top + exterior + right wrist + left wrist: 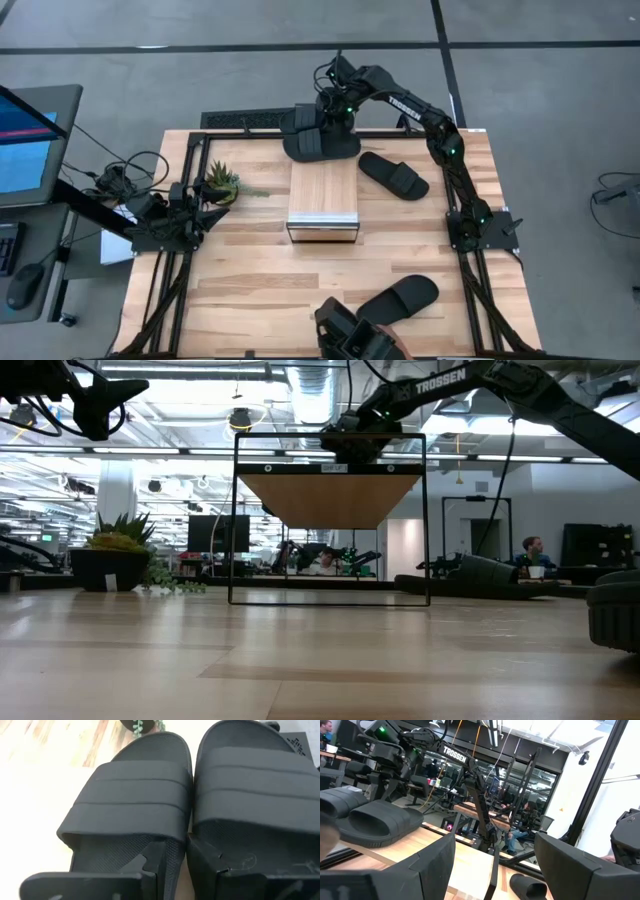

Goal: Pick and place slides into the shelf
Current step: Put the bottom left black slide on the shelf

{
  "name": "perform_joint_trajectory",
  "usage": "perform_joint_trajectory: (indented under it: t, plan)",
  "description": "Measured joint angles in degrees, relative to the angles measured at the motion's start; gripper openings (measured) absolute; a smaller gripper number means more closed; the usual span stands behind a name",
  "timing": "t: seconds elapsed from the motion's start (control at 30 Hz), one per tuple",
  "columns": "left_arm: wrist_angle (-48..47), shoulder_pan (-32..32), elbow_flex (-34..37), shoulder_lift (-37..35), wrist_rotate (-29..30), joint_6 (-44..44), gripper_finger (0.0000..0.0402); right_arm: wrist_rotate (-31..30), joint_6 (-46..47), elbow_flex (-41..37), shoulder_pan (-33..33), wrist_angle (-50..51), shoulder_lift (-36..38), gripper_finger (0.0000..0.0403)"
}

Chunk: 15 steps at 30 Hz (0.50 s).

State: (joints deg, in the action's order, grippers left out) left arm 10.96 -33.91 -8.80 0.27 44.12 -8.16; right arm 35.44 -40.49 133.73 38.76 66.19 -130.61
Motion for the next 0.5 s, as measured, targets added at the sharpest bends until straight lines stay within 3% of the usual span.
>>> perform_joint_trajectory:
  t: [0.5]
  plan:
    - [-0.04, 0.00, 0.00, 0.00, 0.00, 0.00, 0.0258, 0.02, -0.37, 0.02, 0.00, 0.57, 0.07, 0.0066]
